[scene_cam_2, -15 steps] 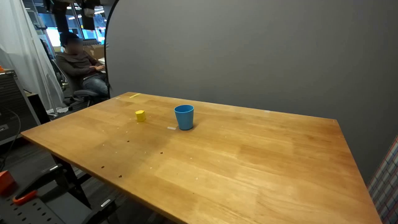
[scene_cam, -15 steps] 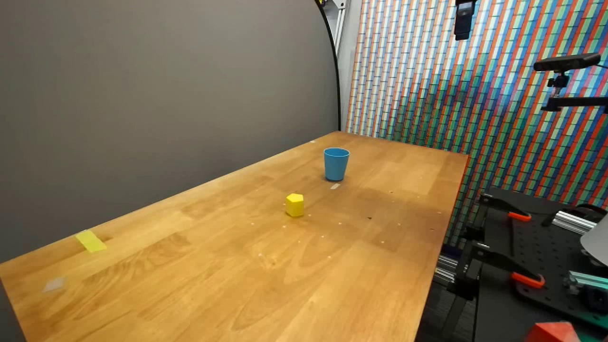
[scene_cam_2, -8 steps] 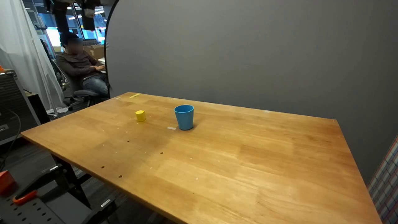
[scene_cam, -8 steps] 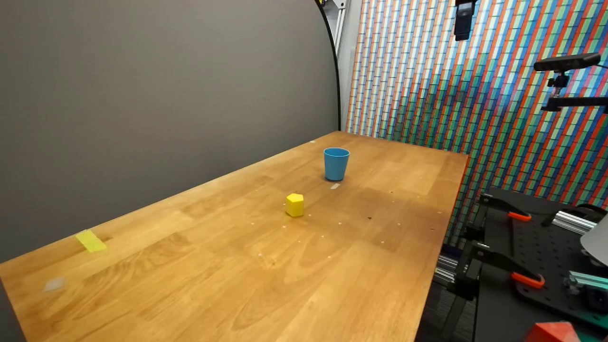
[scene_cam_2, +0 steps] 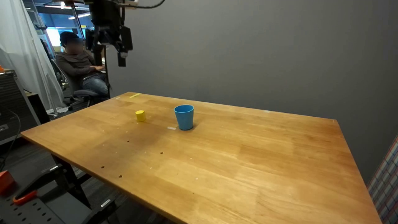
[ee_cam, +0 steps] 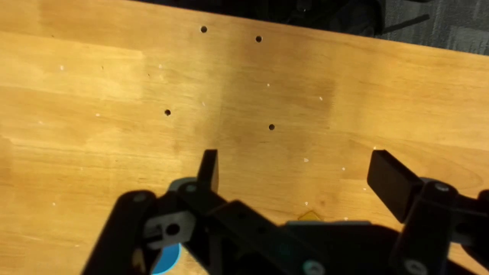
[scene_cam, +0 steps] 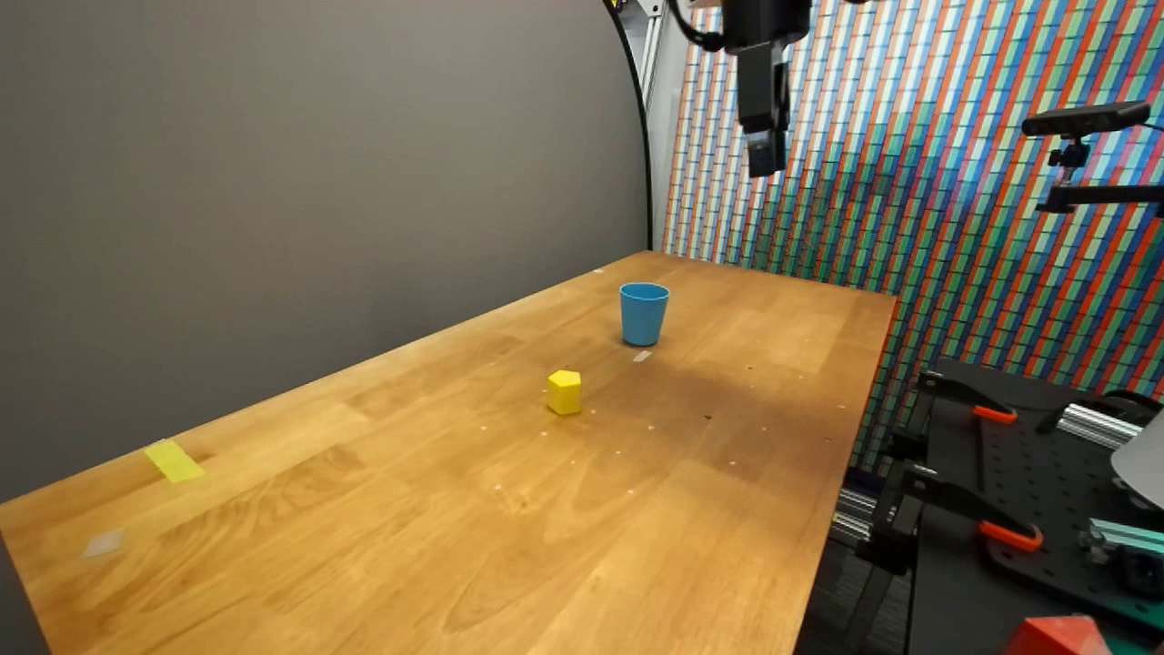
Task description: Put the yellow block inside the light blue cup
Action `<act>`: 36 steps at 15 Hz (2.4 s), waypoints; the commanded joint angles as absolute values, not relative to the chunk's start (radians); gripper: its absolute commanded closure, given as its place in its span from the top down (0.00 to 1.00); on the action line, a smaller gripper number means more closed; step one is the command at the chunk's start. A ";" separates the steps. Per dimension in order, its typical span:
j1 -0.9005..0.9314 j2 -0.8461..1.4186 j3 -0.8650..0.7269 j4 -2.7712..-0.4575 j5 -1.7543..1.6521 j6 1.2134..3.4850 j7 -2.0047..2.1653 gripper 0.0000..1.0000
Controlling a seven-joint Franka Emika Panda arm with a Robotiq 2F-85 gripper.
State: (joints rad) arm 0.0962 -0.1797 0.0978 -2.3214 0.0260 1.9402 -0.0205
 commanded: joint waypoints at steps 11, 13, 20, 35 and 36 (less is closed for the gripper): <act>0.215 0.618 0.139 -1.763 0.037 2.187 0.127 1.00; 0.233 0.672 0.130 -1.715 0.029 2.197 0.156 1.00; 0.296 0.739 0.052 -1.642 -0.030 2.213 0.316 1.00; 0.283 0.765 0.054 -1.631 -0.001 2.119 0.377 0.61; 0.279 0.765 0.059 -1.626 0.004 2.101 0.367 0.53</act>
